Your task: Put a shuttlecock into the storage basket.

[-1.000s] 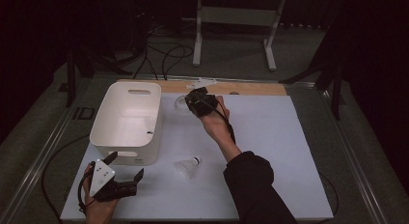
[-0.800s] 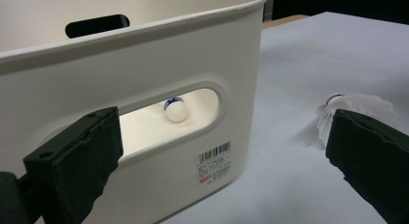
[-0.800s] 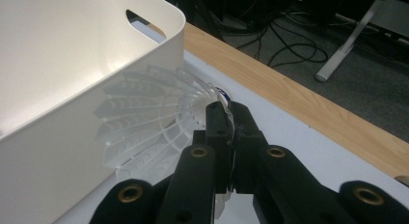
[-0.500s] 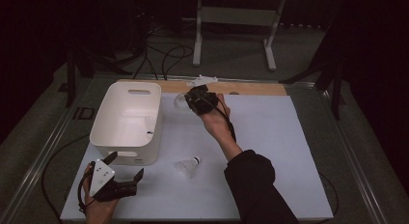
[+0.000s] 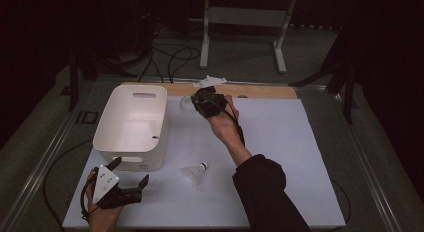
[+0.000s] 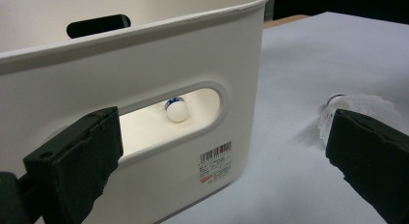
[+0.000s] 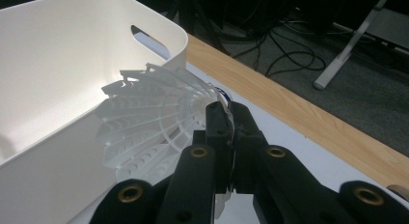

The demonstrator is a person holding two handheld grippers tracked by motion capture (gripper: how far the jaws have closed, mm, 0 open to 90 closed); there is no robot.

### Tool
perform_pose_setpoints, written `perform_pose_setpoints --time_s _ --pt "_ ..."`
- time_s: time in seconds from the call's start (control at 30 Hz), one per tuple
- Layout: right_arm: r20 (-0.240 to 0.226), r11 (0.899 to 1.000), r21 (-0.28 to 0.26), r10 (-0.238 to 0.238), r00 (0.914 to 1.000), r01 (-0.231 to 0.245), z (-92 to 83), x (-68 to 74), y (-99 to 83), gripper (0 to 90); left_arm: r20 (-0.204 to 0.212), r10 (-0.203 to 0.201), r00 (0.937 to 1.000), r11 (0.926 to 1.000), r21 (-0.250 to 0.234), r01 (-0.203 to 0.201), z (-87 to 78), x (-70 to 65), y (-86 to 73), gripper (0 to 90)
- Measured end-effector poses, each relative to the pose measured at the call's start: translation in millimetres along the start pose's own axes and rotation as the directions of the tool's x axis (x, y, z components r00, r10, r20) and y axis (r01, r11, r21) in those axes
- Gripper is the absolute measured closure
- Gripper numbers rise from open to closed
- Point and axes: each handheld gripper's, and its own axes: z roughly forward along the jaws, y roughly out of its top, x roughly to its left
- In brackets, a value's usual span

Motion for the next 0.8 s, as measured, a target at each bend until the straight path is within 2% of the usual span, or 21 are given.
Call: perform_pose_setpoints --time_s 0.8 --pt "-0.009 1.000 -0.030 -0.011 0.9999 0.010 -9.2 6.5 14.4 88.5 -0.001 0.003 1.0000 1.0000 0.000 -0.003 0.0 0.0 0.0 0.2"
